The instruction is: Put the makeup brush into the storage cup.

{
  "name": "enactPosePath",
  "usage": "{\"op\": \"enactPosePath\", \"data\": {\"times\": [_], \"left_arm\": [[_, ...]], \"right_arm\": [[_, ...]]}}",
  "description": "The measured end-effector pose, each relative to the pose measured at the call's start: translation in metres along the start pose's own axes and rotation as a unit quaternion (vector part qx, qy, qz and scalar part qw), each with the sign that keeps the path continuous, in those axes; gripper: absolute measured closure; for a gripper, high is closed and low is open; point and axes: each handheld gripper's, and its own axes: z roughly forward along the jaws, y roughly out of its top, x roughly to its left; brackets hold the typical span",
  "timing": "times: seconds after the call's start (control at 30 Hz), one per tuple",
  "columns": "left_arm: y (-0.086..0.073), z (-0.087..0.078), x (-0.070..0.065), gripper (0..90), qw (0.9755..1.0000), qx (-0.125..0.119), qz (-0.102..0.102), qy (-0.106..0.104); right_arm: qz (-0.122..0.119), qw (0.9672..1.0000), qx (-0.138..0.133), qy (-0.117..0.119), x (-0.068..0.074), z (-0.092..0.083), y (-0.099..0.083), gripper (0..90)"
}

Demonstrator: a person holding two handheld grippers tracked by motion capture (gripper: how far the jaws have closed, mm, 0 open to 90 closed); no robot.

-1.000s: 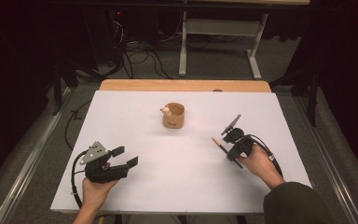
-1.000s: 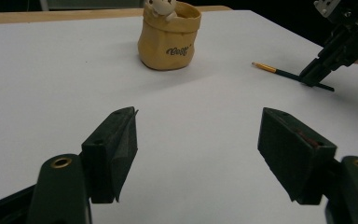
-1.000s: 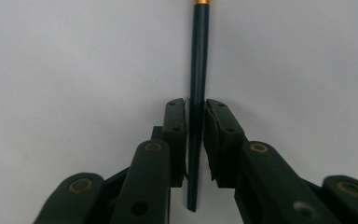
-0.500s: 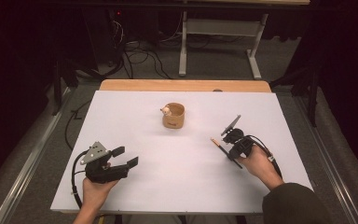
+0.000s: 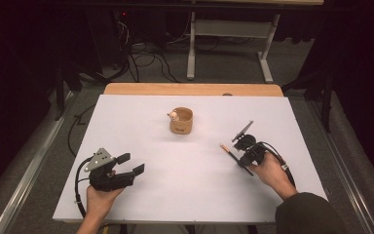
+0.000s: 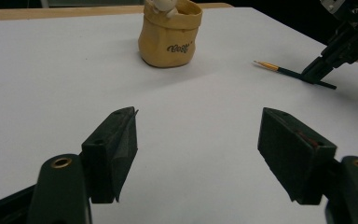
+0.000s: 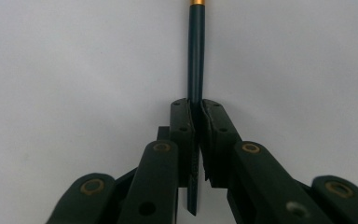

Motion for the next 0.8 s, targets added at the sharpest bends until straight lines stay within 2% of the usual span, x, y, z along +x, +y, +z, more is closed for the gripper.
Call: {"op": "enactPosePath", "data": {"times": [0.53, 0.8], "left_arm": [[0.0, 0.0004, -0.0001, 28.8, 1.0, 0.002, 0.001, 0.001], [-0.0001, 0.0007, -0.0002, 28.8, 1.0, 0.003, 0.0, 0.001]], "right_arm": [[0.003, 1.0, -0.008, 0.0, -0.0013, -0.0007, -0.0017, 86.2], [0.013, 0.9996, -0.025, 0.003, -0.0064, -0.0037, -0.0072, 86.2]]}}
